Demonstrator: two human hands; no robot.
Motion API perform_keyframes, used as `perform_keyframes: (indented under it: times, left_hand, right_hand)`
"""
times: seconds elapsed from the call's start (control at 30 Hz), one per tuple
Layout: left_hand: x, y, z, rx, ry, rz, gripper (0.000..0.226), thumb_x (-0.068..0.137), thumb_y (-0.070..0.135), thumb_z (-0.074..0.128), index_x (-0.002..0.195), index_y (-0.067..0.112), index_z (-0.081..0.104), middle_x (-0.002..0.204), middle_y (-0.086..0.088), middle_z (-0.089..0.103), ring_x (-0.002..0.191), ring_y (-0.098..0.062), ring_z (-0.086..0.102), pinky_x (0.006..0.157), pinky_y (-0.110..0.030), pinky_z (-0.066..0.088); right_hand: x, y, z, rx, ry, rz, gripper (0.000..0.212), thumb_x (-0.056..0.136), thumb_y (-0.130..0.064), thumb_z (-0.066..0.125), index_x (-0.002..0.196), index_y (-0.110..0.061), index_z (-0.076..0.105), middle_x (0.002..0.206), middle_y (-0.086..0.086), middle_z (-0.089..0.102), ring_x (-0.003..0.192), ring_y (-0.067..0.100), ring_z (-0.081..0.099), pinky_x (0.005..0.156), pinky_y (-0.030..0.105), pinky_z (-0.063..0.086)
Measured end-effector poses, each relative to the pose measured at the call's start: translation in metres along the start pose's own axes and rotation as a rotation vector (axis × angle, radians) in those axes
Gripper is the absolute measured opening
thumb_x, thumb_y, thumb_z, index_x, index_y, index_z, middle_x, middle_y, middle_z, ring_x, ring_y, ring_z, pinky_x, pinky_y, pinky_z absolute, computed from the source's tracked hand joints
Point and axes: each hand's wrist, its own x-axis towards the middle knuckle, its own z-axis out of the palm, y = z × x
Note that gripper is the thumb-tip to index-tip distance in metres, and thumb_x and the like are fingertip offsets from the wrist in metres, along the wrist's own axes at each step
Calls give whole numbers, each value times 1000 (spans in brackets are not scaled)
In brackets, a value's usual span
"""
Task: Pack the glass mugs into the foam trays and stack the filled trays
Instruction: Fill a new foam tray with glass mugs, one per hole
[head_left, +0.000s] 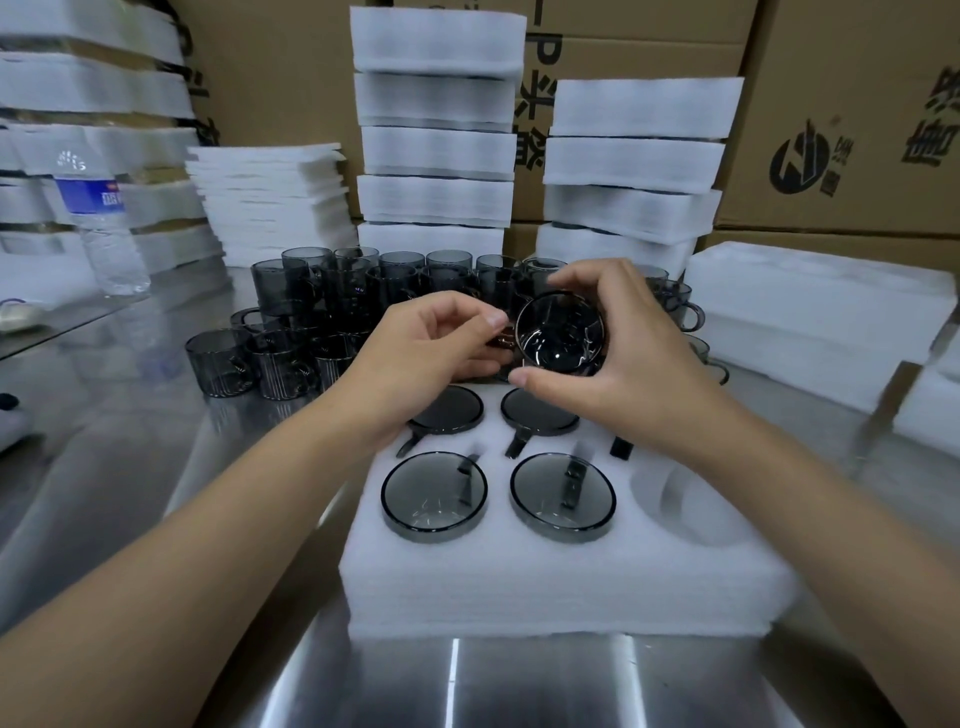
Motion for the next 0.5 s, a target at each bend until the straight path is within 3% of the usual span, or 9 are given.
perform_keyframes:
  times: [0.13, 0.3, 0.4, 0.5]
  left_hand:
    - [3, -1, -1, 30, 59, -3, 12, 94, 16, 56, 89, 14, 66, 82, -2, 70, 67, -7, 68, 63, -16, 53]
    - [1, 0, 0, 68, 54, -11, 13, 94, 20, 56, 90, 13, 67, 76, -2, 71, 62, -8, 65, 58, -14, 50]
    - [-1, 2, 1, 84, 32, -9, 12, 92, 21, 59, 92, 13, 68, 80, -6, 71, 63, -8, 66, 58, -14, 51]
    - [-1, 3, 1, 89, 13, -21, 10, 92, 19, 60, 94, 15, 69, 80, -4, 72, 65, -8, 68, 59, -14, 51]
  right_hand:
    - [-1, -5, -5, 2, -205, -69, 67, 73, -27, 73, 133, -35, 44, 121, -16, 42, 105, -15, 42, 83, 2, 31]
    - [-2, -10, -18, -80, -357, -85, 71, 69, -30, 58, 134, -52, 36, 115, -23, 38, 84, 8, 54, 74, 17, 43]
    - [-1, -10, -22, -97, -386, -70, 79, 66, -33, 60, 135, -55, 30, 110, -26, 36, 78, 6, 55, 70, 14, 44]
    - [0, -10, -24, -85, -407, -53, 73, 63, -35, 63, 127, -58, 38, 106, -22, 37, 78, 5, 55, 68, 20, 47]
